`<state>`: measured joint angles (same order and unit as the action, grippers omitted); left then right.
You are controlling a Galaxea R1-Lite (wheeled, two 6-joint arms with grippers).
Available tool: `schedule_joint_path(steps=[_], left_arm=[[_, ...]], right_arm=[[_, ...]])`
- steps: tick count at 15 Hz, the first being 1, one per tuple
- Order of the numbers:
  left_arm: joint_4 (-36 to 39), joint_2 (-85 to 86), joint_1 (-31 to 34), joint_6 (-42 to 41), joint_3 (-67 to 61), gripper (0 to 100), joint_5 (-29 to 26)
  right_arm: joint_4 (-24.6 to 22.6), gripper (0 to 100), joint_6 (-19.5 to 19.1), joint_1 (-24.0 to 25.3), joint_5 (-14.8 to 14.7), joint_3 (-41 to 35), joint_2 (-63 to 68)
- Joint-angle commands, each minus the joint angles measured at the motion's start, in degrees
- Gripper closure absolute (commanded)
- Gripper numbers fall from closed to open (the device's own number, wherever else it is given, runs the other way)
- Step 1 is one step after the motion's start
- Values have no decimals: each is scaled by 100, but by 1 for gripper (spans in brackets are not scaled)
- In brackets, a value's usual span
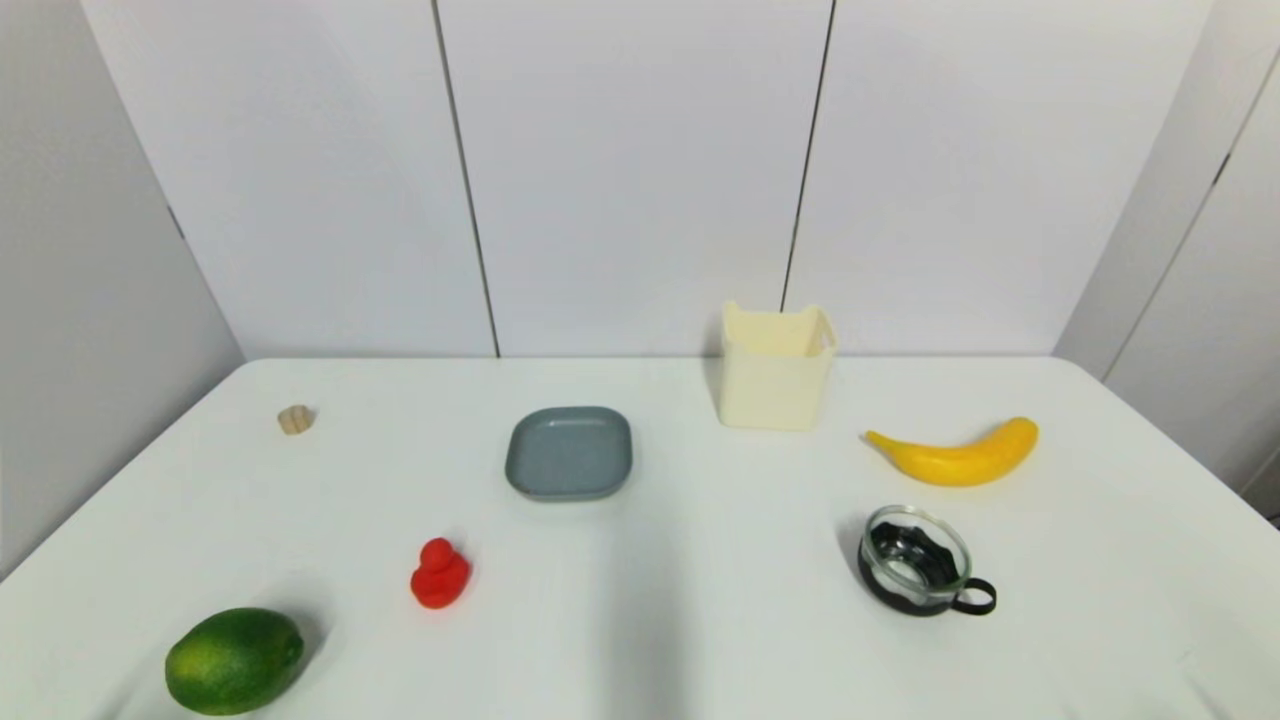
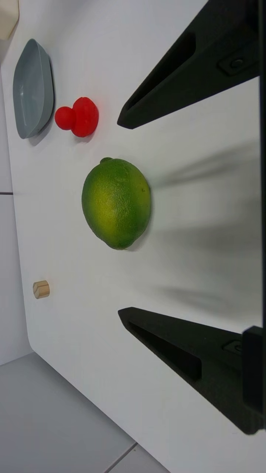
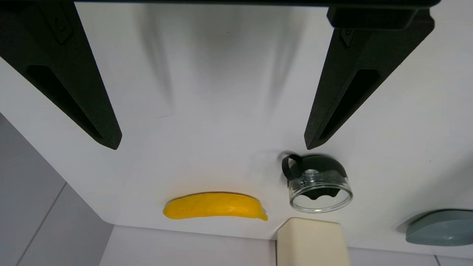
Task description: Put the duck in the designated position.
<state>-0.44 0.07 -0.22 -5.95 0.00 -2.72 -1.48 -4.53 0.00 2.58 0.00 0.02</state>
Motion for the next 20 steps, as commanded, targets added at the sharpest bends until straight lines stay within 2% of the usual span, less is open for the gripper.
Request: schedule_joint_path(steps=[1, 20], left_arm=[[0, -7, -4, -3, 0, 0, -1], [0, -7, -4, 129, 0, 0, 70]], right_arm=[[-2, 0, -4, 0, 5, -53, 6], [-2, 0, -4, 0, 5, -53, 6]])
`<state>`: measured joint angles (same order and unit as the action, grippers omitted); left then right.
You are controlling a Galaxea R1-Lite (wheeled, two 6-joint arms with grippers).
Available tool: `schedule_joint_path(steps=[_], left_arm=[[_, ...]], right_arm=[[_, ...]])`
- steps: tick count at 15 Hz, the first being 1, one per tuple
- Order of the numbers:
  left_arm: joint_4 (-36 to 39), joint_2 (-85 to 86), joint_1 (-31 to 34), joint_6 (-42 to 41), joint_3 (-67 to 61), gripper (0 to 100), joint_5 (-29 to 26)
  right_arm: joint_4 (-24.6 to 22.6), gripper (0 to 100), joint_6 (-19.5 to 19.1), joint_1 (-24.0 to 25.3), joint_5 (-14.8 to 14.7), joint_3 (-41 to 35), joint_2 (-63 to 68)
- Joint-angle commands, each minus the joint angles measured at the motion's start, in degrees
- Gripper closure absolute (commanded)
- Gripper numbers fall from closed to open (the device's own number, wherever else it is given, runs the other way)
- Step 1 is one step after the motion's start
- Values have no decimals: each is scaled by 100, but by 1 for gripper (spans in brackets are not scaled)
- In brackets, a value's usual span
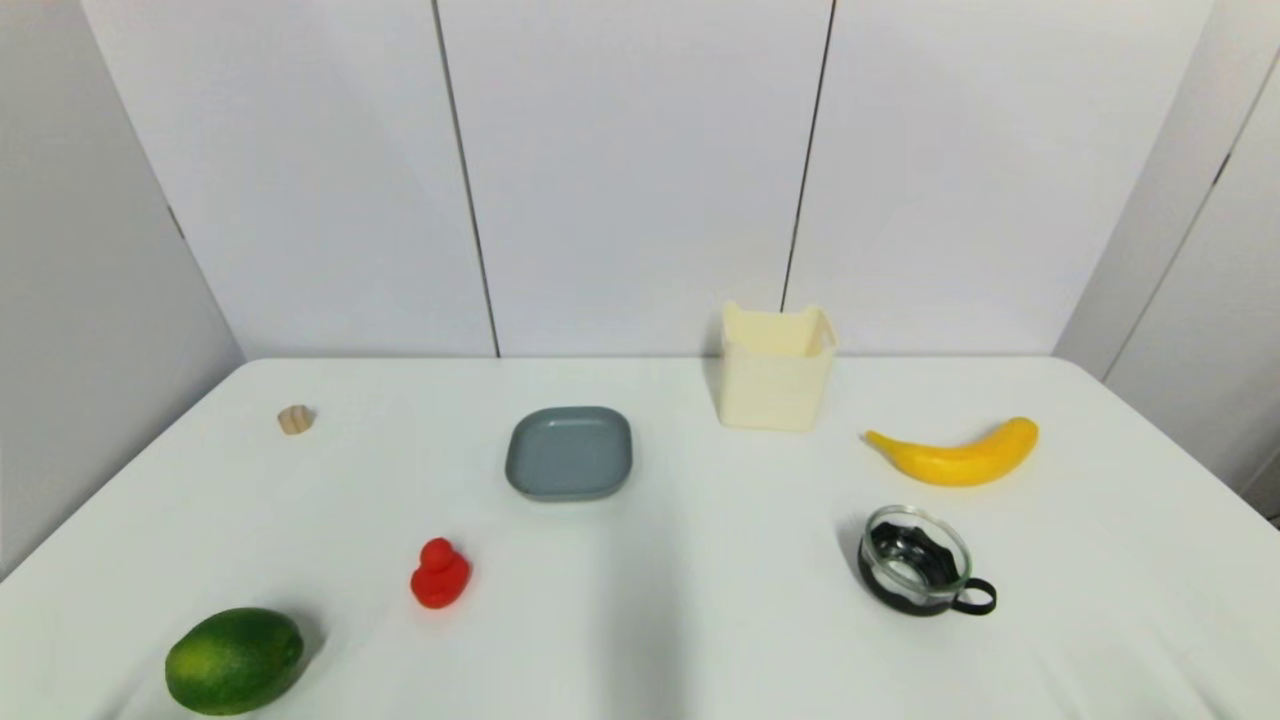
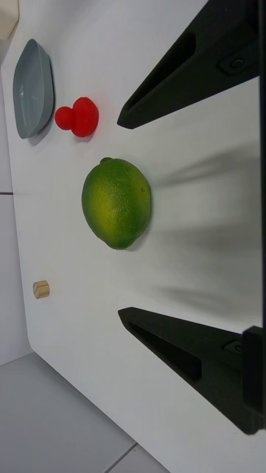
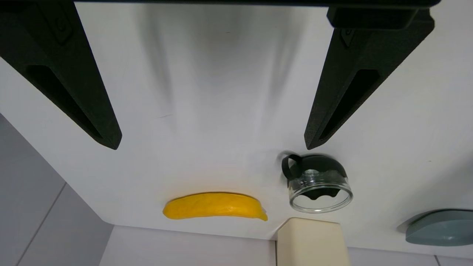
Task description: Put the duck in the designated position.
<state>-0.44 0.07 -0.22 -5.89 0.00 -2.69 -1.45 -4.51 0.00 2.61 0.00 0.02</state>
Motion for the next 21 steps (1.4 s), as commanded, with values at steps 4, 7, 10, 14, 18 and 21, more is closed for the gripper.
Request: schedule_joint_path(steps=[4, 7, 10, 14, 18, 21], left_arm=[[18, -763, 48, 141, 167, 0, 85], [-141, -1493, 48, 97, 791, 0, -3], [-510, -3207, -391, -273, 2470, 0, -29], [-1538, -4586, -1112, -378, 4755, 0, -65], [-3340, -5747, -1252, -905, 7550, 0, -513], [-4518, -6687, -1833, -914, 8754, 0, -513]], right_arm=[[-4, 0, -6, 0, 3, -53, 6], [-4, 0, -6, 0, 3, -53, 6], [-4, 0, -6, 0, 3, -53, -2], [-4, 0, -6, 0, 3, -53, 6], [-4, 0, -6, 0, 3, -53, 6], [-4, 0, -6, 0, 3, -53, 6]])
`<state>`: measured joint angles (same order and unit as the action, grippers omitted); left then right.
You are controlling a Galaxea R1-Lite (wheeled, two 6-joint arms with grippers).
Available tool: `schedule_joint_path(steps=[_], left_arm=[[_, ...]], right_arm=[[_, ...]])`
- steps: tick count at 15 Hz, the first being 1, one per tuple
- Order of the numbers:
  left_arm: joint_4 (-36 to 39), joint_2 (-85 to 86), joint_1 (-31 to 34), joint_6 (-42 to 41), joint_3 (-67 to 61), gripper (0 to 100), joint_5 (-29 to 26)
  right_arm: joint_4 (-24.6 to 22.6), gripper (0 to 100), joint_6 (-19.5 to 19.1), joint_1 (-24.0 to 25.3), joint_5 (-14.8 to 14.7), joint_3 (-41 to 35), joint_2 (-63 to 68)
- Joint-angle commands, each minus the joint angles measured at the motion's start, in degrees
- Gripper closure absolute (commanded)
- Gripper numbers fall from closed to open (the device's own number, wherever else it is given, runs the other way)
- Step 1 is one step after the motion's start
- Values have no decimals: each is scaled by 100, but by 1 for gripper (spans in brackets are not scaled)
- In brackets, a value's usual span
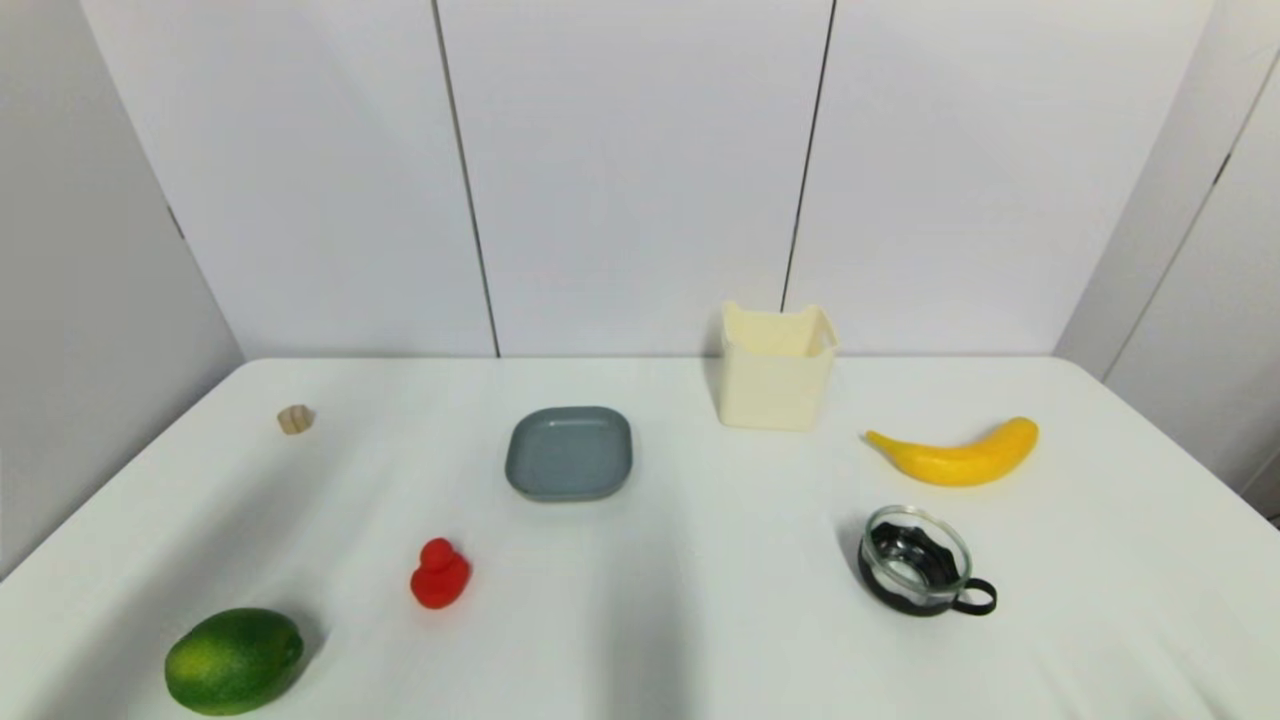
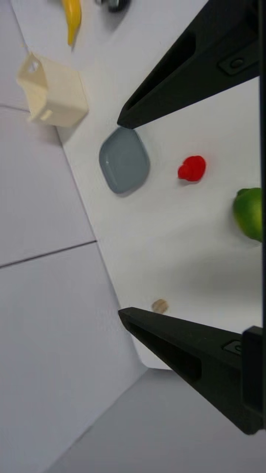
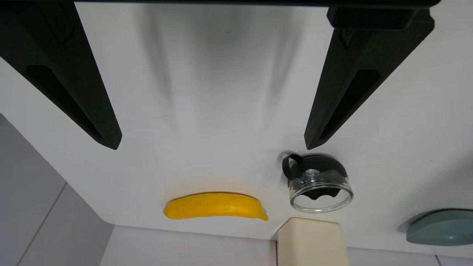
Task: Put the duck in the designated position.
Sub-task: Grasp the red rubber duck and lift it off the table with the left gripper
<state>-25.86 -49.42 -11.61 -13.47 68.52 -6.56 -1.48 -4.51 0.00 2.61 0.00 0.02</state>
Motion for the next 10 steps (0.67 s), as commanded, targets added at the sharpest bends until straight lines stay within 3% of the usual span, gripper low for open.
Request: schedule_joint_path(steps=[1, 6, 10], left_arm=[[-2073, -1966, -747, -244, 1998, 0, -126], [-2451, -3100, -791, -2107, 2104, 0, -179], [-2626, -3935, -905, -3636, 1717, 0, -1190]], right_arm=[[-2, 0, -6, 0, 3, -53, 6], [-2, 0, -6, 0, 3, -53, 6], [-2, 0, -6, 0, 3, -53, 6]])
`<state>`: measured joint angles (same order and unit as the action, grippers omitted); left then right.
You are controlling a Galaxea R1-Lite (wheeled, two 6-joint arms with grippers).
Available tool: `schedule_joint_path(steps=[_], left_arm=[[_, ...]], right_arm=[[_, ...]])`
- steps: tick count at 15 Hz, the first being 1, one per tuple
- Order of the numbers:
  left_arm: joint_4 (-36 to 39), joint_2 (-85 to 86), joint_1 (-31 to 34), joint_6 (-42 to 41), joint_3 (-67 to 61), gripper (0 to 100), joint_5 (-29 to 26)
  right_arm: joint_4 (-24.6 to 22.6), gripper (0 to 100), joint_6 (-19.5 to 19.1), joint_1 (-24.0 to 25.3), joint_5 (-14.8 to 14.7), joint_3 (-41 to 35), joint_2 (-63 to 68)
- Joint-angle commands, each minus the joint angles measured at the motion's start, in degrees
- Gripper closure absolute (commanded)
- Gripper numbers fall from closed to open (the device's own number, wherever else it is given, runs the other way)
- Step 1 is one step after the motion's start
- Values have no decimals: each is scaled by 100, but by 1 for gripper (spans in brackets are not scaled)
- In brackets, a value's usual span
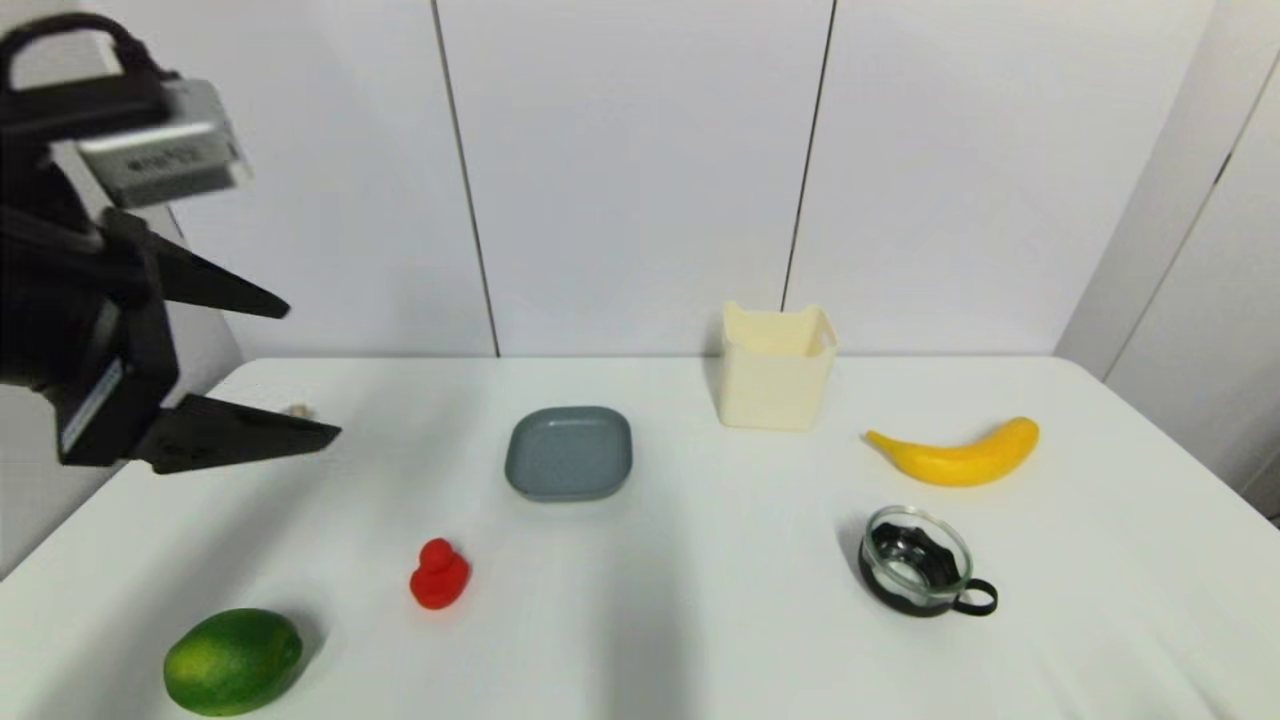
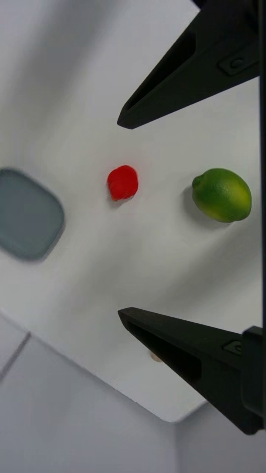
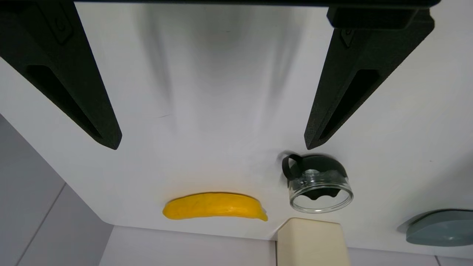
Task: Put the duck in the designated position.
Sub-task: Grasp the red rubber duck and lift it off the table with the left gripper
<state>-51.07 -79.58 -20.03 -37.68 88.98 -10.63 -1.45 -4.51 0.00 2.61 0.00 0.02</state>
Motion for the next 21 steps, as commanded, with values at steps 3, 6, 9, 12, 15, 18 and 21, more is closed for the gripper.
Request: schedule_joint_path(steps=[3, 6, 9, 12, 15, 18, 21], left_arm=[[-53, -1244, -45, -1901, -944, 0, -1134], [352, -1367, 69, -2296, -1770, 0, -1152], [589, -1473, 131, -2165, -2209, 0, -1143], [1134, -1587, 315, -2068, -2561, 0, -1143], [2277, -1692, 342, -1637, -3185, 0, -1134], [2760, -1859, 342, -1567, -3247, 0, -1143], [2769, -2018, 351, -1549, -3247, 0, -1143]], right_arm=[[-4, 0, -6, 0, 3, -53, 6], [-4, 0, -6, 0, 3, -53, 6], [-4, 0, -6, 0, 3, -53, -2], [-4, 0, -6, 0, 3, -53, 6], [-4, 0, -6, 0, 3, -53, 6], [-4, 0, -6, 0, 3, -53, 6], [-4, 0, -6, 0, 3, -53, 6]])
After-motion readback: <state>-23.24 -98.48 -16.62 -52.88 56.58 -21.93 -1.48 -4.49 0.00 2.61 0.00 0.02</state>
